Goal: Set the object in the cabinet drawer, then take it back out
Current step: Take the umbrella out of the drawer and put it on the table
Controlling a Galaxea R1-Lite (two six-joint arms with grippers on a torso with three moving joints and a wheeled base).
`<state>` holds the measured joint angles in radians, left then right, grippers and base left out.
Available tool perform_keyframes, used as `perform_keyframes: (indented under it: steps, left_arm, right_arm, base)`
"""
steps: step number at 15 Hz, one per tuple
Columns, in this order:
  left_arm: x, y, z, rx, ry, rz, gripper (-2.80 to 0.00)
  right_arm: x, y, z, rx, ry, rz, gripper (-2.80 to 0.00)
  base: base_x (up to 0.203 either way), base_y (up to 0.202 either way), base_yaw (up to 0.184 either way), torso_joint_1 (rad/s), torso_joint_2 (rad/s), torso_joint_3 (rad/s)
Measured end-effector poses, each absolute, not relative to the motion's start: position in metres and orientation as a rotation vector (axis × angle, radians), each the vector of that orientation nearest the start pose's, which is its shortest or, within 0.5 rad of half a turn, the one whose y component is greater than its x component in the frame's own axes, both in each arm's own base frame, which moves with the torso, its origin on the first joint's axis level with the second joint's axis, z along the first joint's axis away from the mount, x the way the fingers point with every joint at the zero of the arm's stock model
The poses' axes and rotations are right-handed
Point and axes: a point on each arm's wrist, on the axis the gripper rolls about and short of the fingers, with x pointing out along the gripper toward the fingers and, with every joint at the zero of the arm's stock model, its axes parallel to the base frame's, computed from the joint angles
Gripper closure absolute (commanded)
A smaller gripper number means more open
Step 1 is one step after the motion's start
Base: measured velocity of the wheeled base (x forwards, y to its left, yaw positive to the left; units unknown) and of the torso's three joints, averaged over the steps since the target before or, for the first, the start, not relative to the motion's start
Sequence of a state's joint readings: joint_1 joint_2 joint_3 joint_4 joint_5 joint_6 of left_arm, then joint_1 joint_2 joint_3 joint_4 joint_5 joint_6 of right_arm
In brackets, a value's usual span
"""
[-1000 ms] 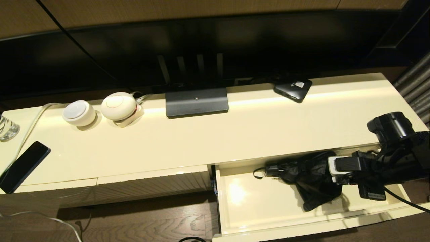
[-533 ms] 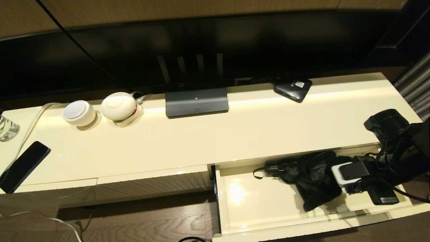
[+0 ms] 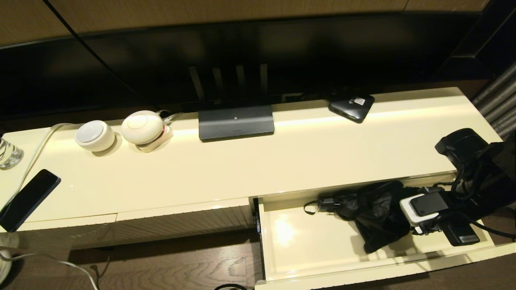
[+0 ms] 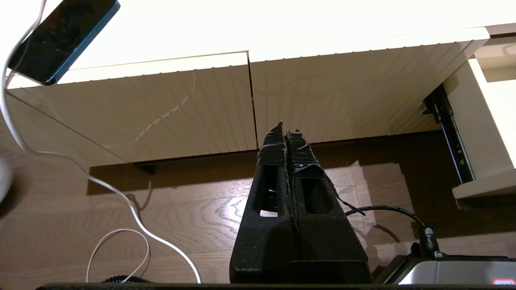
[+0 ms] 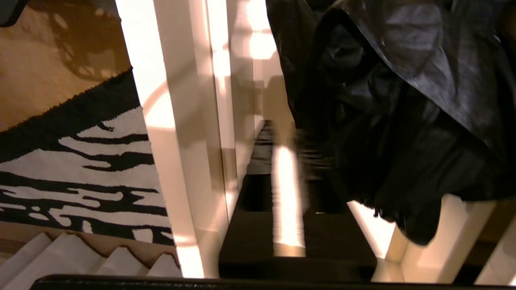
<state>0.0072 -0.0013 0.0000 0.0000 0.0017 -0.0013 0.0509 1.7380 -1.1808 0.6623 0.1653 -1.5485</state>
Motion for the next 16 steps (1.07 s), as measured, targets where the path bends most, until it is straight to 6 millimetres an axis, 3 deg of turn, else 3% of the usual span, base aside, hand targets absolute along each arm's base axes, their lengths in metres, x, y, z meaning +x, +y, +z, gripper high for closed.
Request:
perform_keyframes:
  steps: [16]
  left_arm:
    - [-0.023, 0.000, 0.076, -0.001, -0.002, 0.009, 0.00]
  right_arm:
    - [0.309, 0.017, 0.164, -1.315, 0.783, 1.065, -2.80]
  base:
    - [0.000, 0.000, 0.000, 0.000, 0.00, 0.000]
